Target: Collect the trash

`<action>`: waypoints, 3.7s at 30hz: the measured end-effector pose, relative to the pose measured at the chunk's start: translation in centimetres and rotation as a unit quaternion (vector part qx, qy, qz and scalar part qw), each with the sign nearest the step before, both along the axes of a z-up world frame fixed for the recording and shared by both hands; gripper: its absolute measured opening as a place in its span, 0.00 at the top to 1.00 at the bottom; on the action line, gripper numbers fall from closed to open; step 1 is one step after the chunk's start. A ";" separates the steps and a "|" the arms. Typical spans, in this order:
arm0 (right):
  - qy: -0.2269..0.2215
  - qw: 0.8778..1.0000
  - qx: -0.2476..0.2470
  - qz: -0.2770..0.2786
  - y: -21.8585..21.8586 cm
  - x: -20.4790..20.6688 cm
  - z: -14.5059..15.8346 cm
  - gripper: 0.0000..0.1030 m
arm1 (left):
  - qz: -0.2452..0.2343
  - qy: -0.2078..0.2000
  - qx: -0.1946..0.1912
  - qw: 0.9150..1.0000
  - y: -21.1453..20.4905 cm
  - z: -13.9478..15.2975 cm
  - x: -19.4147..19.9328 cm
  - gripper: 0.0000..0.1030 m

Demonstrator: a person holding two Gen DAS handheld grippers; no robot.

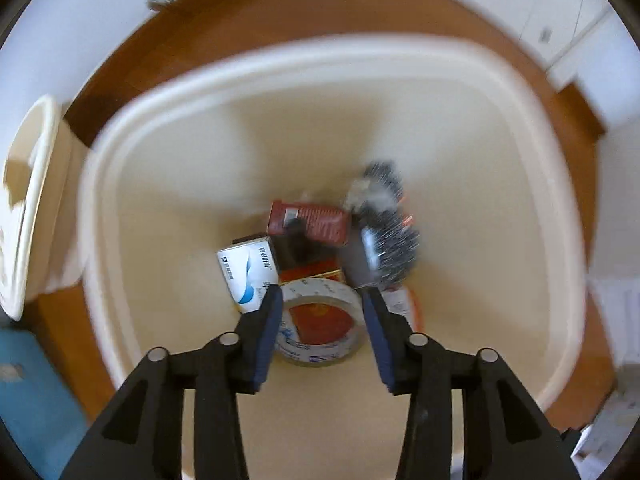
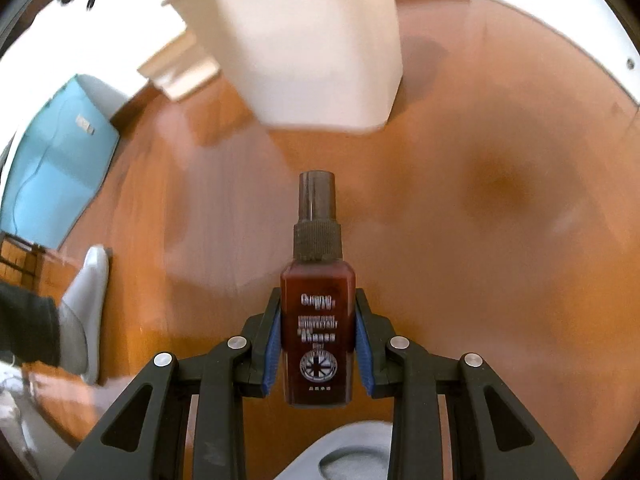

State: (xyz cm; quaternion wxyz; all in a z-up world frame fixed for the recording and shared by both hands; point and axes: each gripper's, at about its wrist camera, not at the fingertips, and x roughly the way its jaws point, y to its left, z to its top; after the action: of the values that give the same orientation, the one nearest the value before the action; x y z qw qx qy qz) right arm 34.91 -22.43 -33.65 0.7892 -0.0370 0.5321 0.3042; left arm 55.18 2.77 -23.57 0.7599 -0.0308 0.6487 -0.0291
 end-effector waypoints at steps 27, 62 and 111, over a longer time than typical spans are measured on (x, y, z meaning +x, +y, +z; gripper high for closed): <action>-0.030 0.961 -0.236 0.139 22.8 27.2 10.4 0.69 | 0.171 -0.091 -0.149 0.970 9.7 1.0 -17.2 0.45; -0.285 0.959 -0.008 -0.006 8.3 -28.2 44.8 0.00 | 0.058 -0.266 0.026 0.962 0.6 29.8 -48.0 0.00; -0.267 0.963 -0.016 -0.033 7.9 -33.8 39.5 0.00 | 0.063 -0.291 0.026 0.954 1.9 27.1 -57.7 0.00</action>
State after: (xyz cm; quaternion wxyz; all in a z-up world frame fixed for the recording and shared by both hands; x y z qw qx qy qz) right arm 1.12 -14.50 5.87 0.9115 -0.1119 0.3083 0.2483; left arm -2.50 4.66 3.54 0.9164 -0.0418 0.3970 0.0279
